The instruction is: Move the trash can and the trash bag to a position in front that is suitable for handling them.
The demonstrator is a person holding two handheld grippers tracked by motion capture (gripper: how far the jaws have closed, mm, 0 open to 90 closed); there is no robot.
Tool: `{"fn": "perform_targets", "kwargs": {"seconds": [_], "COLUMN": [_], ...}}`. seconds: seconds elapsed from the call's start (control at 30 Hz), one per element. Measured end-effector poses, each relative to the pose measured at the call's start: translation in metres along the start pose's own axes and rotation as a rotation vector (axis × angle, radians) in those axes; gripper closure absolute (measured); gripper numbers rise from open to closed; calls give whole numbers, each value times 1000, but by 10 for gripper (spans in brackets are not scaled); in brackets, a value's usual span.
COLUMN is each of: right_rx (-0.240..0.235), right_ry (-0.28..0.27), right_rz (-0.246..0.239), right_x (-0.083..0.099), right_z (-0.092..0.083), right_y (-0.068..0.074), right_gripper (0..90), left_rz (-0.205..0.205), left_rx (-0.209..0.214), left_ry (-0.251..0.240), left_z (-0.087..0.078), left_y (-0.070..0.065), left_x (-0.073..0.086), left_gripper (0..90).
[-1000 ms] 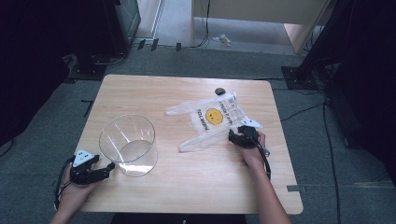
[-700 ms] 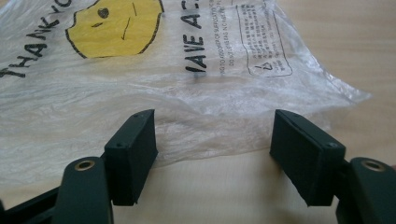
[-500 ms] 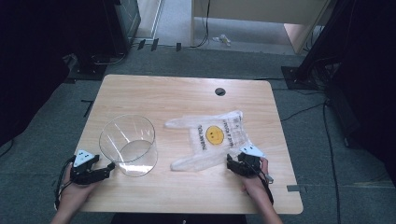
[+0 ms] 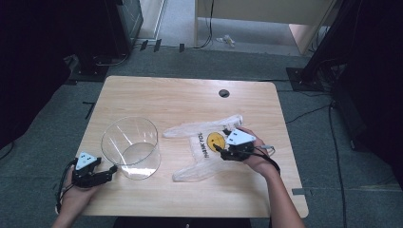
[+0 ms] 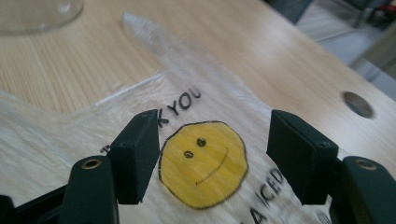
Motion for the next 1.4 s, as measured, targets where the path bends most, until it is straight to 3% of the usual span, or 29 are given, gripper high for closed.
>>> {"fn": "perform_targets", "kwargs": {"seconds": [0.17,0.27,0.43,0.53,0.6,0.73,1.0,1.2,1.23,1.3,1.37,1.4], "right_rx": [-168,-224,-257,-237,-228,-156,87,350,373,353,370,375], "right_ry": [-35,-9,28,48,48,77,157,245,250,268,210,152], "right_rz": [18,43,82,145,162,214,412,619,633,606,555,536], "right_x": [-5,1,17,20,21,26,43,55,55,50,40,33], "right_z": [28,41,54,54,52,50,44,34,33,29,18,7], "right_y": [4,8,13,9,8,2,-21,-31,-29,-26,-27,-29], "right_gripper": [373,370,351,347,346,332,327,337,341,346,348,352], "left_rz": [-6,-5,-4,-2,-2,-1,0,-1,1,0,1,0], "left_rx": [9,12,14,13,13,13,13,13,13,13,13,14], "left_ry": [0,1,1,2,2,3,4,2,4,3,4,3], "left_z": [0,-1,-1,-1,-1,-1,-1,-1,-1,-1,-1,-1], "left_y": [0,1,0,0,0,0,0,0,0,0,0,0], "left_x": [0,0,0,0,0,0,1,0,1,0,0,0], "left_gripper": [249,249,249,249,249,249,249,249,249,250,249,249]}}
Point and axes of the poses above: each handheld gripper's, and its own axes: z roughly forward along the jaws, x roughly out of its underside, y roughly to its left, the point moved 5 cm from there along z, roughly forward along the jaws, and after that the axes turned 11 degrees about -z, right-handed, at the moved point
